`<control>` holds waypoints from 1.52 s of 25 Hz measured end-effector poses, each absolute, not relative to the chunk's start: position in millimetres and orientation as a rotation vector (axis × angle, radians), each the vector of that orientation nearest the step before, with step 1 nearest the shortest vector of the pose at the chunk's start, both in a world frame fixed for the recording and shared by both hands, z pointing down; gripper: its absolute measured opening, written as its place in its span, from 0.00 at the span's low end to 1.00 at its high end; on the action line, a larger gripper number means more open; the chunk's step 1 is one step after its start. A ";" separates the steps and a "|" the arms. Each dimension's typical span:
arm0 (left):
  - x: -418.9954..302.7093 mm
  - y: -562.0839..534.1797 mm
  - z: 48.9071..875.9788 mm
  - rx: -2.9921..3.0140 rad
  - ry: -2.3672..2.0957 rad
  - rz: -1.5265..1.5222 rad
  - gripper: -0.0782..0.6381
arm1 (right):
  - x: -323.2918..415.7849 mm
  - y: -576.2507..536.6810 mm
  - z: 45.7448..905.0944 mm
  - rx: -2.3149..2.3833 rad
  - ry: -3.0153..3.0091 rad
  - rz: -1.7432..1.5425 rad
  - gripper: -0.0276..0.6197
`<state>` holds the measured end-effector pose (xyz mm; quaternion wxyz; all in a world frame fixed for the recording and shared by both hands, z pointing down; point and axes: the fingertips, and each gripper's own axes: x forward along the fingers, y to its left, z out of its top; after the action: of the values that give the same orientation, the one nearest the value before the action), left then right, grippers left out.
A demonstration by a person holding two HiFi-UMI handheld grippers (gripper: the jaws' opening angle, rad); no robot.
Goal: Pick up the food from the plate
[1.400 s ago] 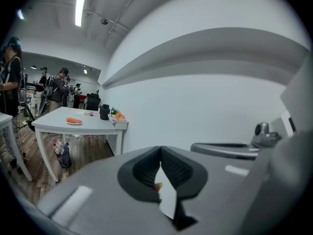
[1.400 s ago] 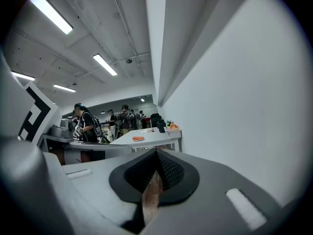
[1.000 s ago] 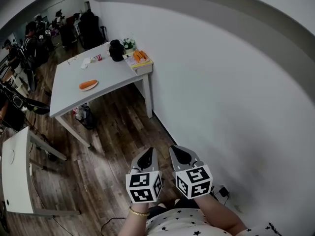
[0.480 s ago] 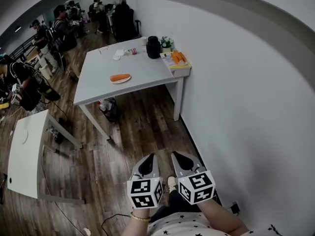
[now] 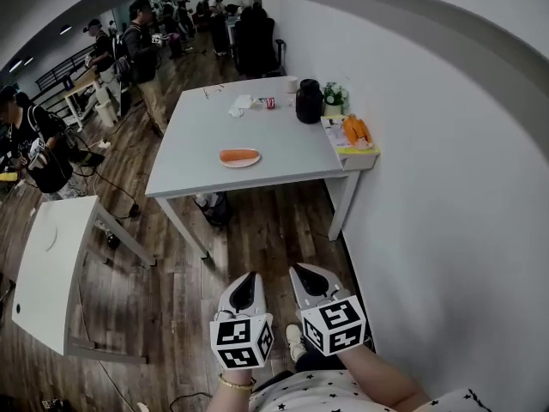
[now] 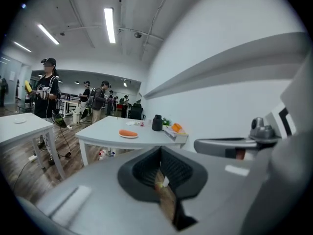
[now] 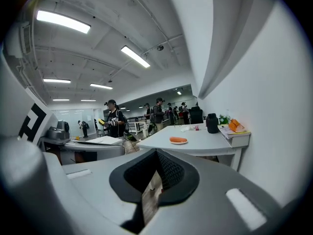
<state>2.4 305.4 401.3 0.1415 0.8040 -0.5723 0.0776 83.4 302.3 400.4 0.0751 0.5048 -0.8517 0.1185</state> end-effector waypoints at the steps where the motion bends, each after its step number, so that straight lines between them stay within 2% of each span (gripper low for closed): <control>1: 1.3 287.8 399.8 2.311 -1.665 0.222 0.12 | 82.3 282.7 398.2 1.497 -2.563 0.345 0.04; 8: -0.3 177.0 400.8 2.249 -1.737 0.201 0.12 | 77.3 164.8 393.7 1.396 -2.612 0.299 0.04; 21: -22.8 54.2 424.5 2.127 -1.797 0.211 0.12 | 58.9 42.2 418.3 1.277 -2.609 0.363 0.04; 38: -93.5 -184.4 442.8 2.192 -1.749 0.256 0.12 | -15.0 -190.4 451.7 1.095 -2.530 0.274 0.04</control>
<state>-93.5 -184.4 442.8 0.1622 0.7682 -0.6128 0.0897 -15.0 -190.4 451.7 0.1846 0.3883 -0.8976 0.0971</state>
